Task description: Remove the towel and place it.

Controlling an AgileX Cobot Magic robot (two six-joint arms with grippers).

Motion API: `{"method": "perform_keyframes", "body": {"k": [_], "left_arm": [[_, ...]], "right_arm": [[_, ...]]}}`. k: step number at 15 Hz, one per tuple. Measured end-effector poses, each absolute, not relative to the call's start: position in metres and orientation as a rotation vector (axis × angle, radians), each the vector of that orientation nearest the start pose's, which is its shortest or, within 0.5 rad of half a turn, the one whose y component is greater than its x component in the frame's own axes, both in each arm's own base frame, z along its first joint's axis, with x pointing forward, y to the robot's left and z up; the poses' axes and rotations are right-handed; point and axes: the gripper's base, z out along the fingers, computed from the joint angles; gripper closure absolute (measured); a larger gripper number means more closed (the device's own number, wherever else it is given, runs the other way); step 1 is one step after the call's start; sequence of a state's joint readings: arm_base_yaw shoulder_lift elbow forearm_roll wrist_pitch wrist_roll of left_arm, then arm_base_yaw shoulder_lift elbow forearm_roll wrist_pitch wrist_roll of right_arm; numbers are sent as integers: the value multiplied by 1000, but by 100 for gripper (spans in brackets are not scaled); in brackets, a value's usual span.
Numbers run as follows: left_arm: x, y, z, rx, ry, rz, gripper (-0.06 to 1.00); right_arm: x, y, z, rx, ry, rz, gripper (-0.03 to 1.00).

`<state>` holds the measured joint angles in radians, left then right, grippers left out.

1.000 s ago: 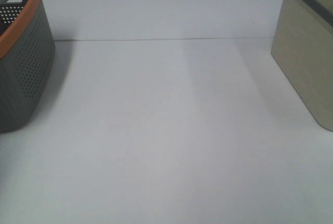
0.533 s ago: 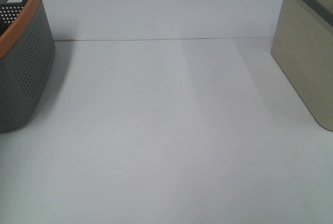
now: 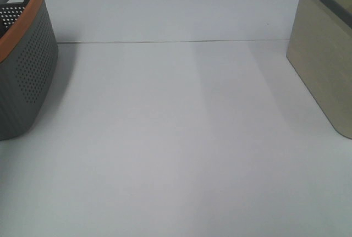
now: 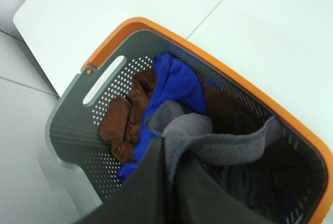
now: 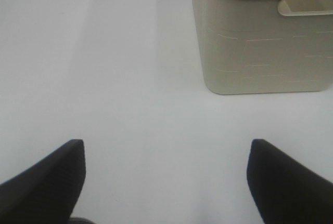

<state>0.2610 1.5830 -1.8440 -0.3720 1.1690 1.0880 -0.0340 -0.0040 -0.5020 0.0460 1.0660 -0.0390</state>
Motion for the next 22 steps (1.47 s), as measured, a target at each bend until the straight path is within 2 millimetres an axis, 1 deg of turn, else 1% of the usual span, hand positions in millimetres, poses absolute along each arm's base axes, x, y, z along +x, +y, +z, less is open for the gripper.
{"method": "perform_keyframes", "body": {"k": [2, 4, 6, 7, 8, 9, 11, 13, 15, 17, 18, 20, 22], "left_arm": [[322, 51, 466, 874, 2091, 181, 94], [317, 36, 484, 881, 2047, 164, 94], [312, 11, 503, 947, 1951, 160, 94], [310, 0, 508, 977, 1913, 148, 94], [310, -6, 509, 994, 1900, 140, 94], [310, -27, 513, 1038, 1838, 119, 94], [316, -52, 516, 1070, 1761, 99, 94], [327, -82, 514, 1125, 1693, 56, 94], [343, -116, 504, 1193, 1655, -6, 94], [359, -144, 493, 1236, 1635, -56, 94], [362, -150, 491, 1246, 1628, -64, 94], [371, -176, 481, 1285, 1606, -89, 94], [380, -193, 470, 1294, 1610, -58, 94]], "right_arm": [[-6, 4, 277, -8, 2043, 9, 14], [-6, 4, 277, -8, 2043, 9, 14], [-6, 4, 277, -8, 2043, 9, 14], [-6, 4, 277, -8, 2043, 9, 14], [-6, 4, 277, -8, 2043, 9, 14], [-6, 4, 277, -8, 2043, 9, 14], [-6, 4, 277, -8, 2043, 13, 14], [-6, 6, 278, -9, 2042, 39, 14], [-6, 7, 278, -10, 2041, 63, 14], [-6, 8, 278, -10, 2040, 70, 14], [-6, 8, 278, -10, 2040, 70, 14], [-6, 8, 278, -10, 2040, 70, 14], [-6, 8, 278, -10, 2040, 70, 14]]}}
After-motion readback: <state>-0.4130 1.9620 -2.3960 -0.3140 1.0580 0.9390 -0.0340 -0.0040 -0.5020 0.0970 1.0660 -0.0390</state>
